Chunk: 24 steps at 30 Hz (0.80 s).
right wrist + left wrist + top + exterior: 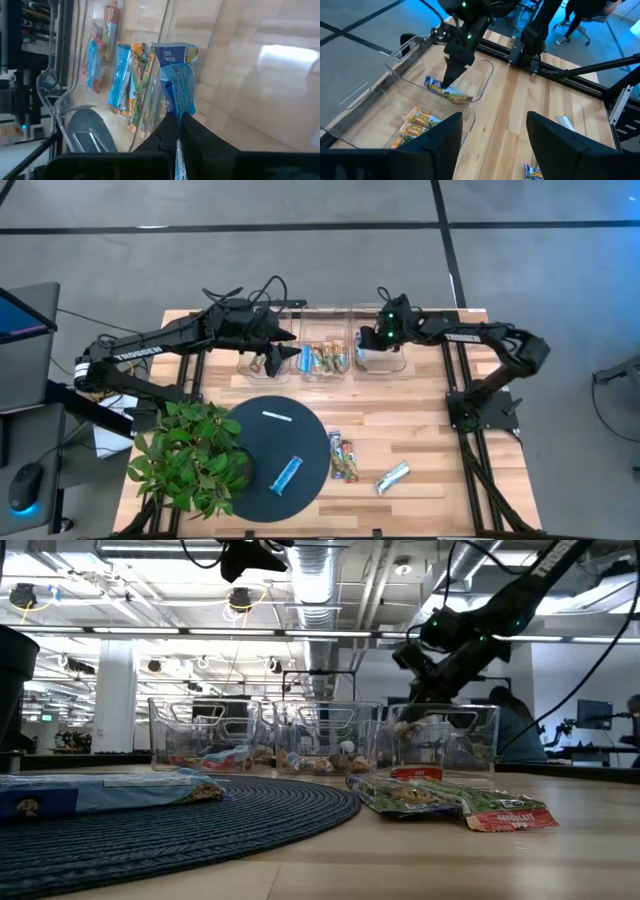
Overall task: Pick and place Granola Bars by type
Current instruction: Put the blue granola bar into the right transparent bin
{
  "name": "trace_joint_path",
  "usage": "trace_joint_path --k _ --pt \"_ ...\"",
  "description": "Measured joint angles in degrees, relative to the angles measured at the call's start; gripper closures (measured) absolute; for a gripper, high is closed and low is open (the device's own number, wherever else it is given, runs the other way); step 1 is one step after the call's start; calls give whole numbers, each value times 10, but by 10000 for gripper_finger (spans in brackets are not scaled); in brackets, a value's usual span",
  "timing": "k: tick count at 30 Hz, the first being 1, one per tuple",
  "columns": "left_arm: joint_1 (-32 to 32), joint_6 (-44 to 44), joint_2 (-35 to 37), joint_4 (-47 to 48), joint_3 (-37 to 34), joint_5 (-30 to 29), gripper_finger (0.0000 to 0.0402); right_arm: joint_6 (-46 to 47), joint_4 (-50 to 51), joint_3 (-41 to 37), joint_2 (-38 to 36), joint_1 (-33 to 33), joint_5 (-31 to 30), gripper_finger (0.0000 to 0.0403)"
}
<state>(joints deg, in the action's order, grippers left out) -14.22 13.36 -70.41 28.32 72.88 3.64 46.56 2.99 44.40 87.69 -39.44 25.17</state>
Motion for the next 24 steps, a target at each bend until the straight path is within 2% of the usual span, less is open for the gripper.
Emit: trace_joint_path --k 10,17,24 --pt "0 5 0 0 0 -12 186 30 -26 0 32 8 0 389" --pt "0 -1 0 0 0 -15 186 32 -3 1 16 6 -29 332" --pt "0 -2 0 0 0 -15 186 45 23 1 15 -1 -32 283"
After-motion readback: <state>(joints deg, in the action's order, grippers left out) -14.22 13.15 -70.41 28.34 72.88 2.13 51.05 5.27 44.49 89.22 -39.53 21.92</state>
